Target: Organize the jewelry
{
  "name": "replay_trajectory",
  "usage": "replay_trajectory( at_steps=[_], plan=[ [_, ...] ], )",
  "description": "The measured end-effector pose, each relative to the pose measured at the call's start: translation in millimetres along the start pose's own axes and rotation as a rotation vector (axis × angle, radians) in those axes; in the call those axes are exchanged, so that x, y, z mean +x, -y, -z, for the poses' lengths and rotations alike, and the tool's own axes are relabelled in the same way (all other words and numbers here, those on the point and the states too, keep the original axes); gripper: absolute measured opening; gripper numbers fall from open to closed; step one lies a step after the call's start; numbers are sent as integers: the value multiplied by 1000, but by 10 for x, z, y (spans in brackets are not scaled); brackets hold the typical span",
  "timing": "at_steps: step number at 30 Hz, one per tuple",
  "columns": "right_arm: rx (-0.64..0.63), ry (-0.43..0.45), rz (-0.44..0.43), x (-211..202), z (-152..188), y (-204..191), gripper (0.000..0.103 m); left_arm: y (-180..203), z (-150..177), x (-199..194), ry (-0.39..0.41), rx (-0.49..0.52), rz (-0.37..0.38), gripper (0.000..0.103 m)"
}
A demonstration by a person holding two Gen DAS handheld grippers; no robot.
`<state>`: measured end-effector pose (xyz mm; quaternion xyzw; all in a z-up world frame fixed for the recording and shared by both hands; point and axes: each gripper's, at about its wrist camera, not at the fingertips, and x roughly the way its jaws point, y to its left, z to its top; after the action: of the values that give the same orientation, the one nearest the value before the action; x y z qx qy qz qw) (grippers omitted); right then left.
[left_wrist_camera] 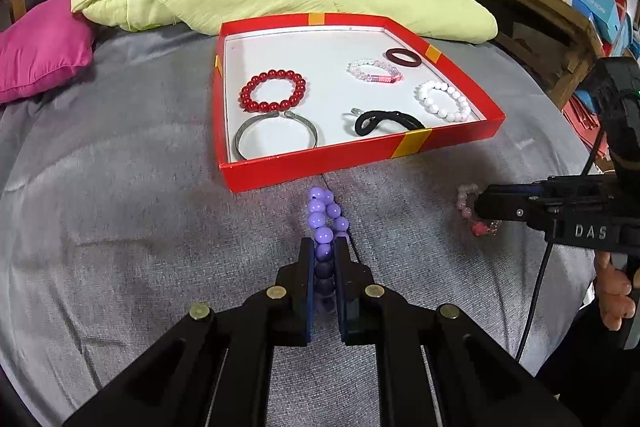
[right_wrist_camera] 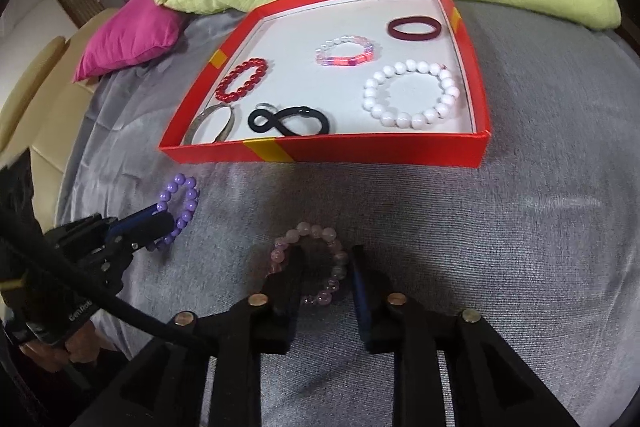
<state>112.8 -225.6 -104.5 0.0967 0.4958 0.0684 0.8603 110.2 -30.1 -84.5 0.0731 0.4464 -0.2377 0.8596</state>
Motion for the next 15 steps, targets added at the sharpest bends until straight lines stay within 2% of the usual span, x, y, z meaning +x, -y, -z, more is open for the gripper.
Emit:
replay_trajectory(
  at_steps=[1, 4, 10, 15],
  plan=[
    [-19, 5, 12, 1, 10, -23, 27, -1, 2, 4, -2, 0, 0, 10],
    [-91, 23, 85, 13, 47, -111, 9, -5, 3, 9, -6, -5, 5, 10],
    [-75, 67, 105, -59, 53, -45, 9, 7, -9, 11, -2, -12, 14, 10],
    [-6, 104, 110, -172, 9, 141, 9, 45, -20, 21, 5, -8, 29, 10]
  ],
)
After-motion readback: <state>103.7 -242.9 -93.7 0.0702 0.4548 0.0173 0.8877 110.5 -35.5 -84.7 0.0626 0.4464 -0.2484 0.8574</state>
